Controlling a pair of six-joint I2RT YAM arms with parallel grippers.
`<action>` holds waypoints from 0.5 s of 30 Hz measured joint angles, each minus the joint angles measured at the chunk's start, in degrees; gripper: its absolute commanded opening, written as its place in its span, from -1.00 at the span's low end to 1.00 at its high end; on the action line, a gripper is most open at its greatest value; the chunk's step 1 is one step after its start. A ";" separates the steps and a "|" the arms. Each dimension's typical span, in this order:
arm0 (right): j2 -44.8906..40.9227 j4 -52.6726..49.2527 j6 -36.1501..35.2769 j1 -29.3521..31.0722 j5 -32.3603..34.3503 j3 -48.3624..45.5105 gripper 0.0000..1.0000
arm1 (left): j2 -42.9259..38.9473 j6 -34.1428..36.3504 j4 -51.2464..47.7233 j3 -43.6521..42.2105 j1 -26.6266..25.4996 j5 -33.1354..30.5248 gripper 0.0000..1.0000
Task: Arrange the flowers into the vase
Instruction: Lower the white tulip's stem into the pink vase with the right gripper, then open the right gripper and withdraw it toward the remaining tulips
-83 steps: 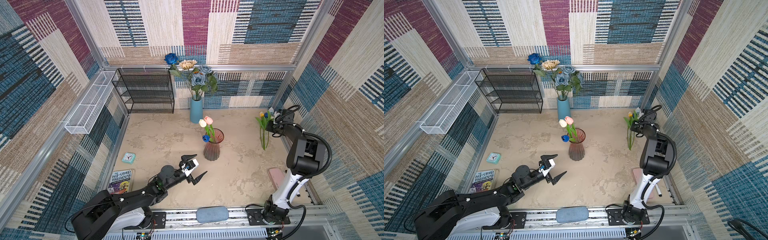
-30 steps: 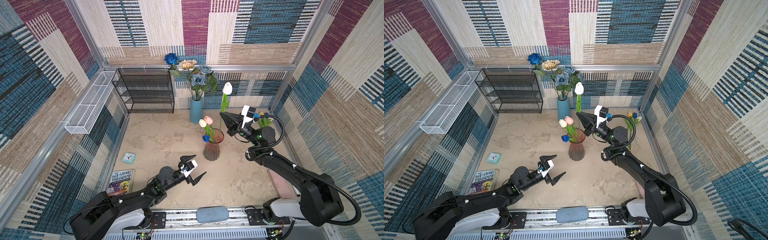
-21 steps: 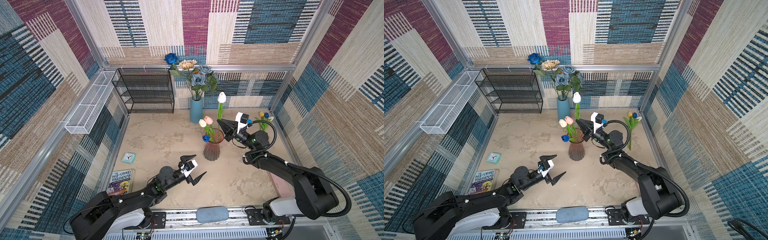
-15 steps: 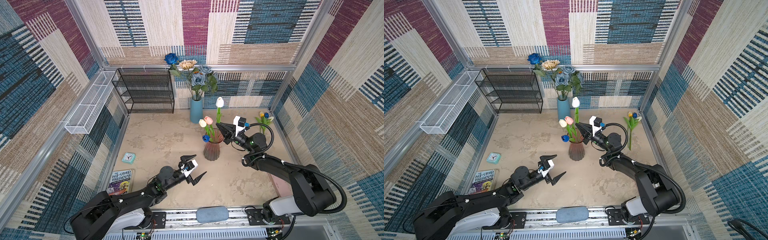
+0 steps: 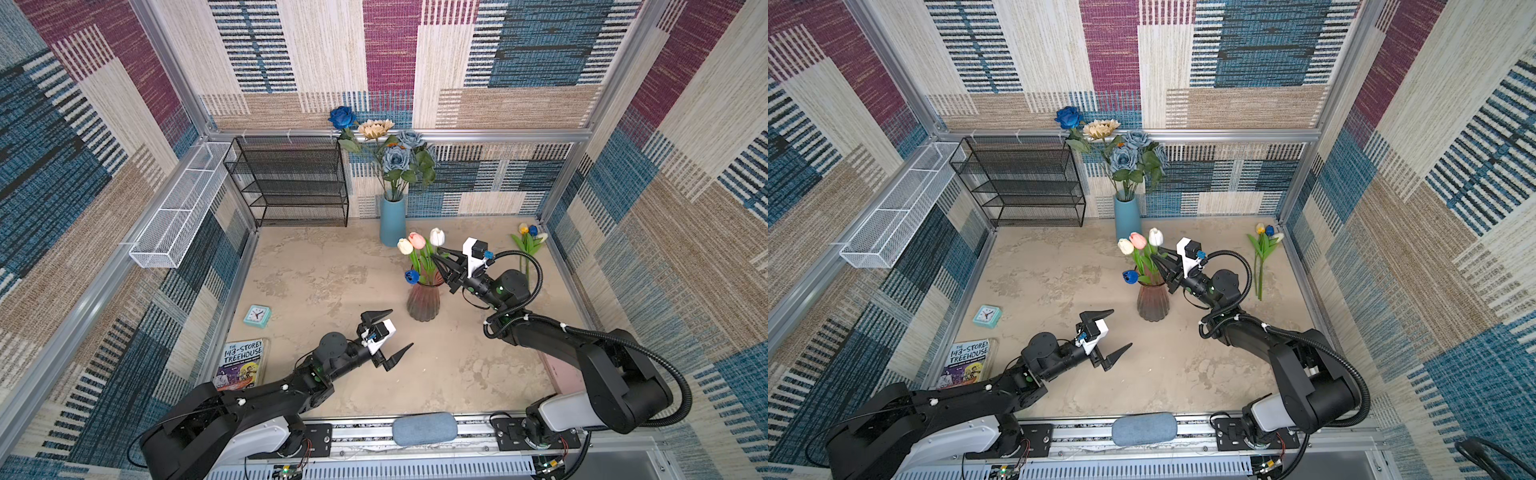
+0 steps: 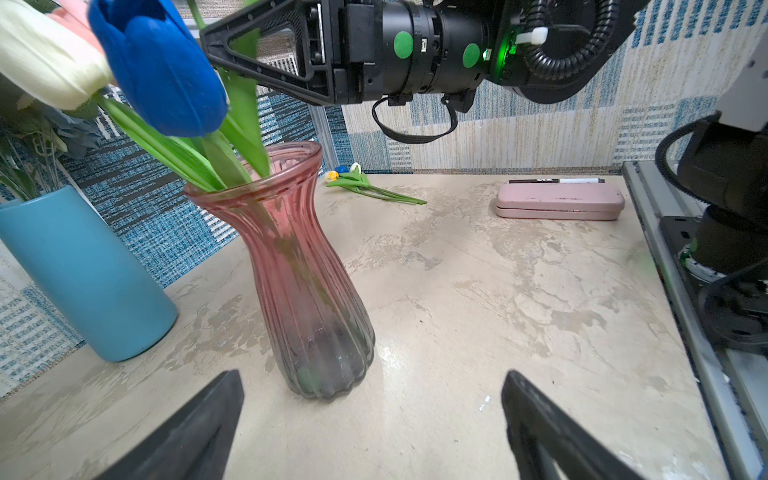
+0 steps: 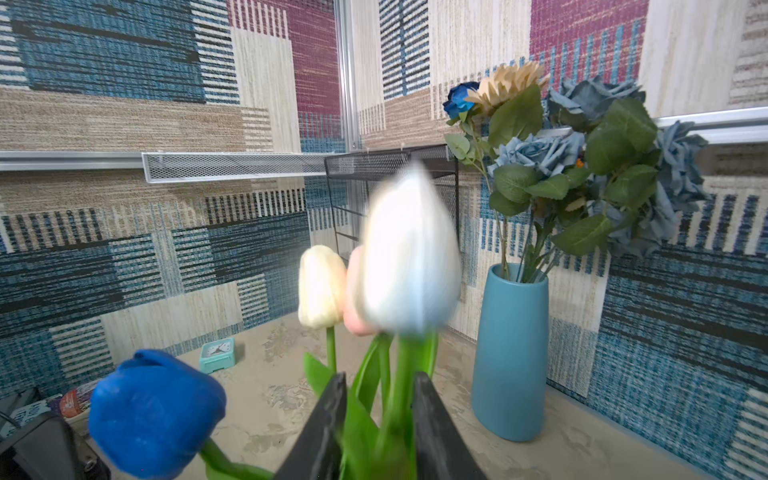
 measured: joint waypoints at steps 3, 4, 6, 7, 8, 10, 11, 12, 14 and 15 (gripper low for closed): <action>-0.33 -1.95 -1.16 0.00 1.01 0.31 0.03 | 0.02 0.00 0.00 0.00 0.00 0.00 1.00; -0.42 -2.64 -1.62 0.00 1.55 0.50 0.09 | 0.02 0.00 0.00 0.00 0.00 0.00 1.00; -0.74 -3.52 -2.27 0.00 2.10 0.50 0.24 | 0.02 0.00 0.00 0.00 0.00 0.00 1.00; -1.05 -3.78 -2.45 0.00 2.38 0.37 0.29 | 0.02 0.00 -0.02 0.00 0.00 0.00 1.00; -1.46 -3.93 -2.67 0.00 2.67 0.13 0.35 | 0.02 0.00 -0.02 0.00 0.00 0.00 1.00; -2.62 -4.15 -2.89 0.00 3.39 -0.44 0.46 | 0.02 0.02 -0.02 0.00 0.00 0.00 1.00; -3.32 -4.39 -3.08 0.02 3.89 -0.63 0.50 | 0.04 0.02 -0.02 0.00 0.00 0.00 1.00; -3.98 -4.66 -3.08 0.02 4.37 -0.72 0.51 | 0.04 0.02 -0.02 0.00 0.00 0.00 1.00; -5.77 -5.60 -3.08 0.07 5.55 -0.74 0.53 | 0.04 0.02 -0.02 0.00 0.00 0.00 1.00; -6.69 -5.99 -3.08 0.07 6.25 -0.70 0.53 | 0.04 0.02 -0.02 0.00 0.00 0.00 1.00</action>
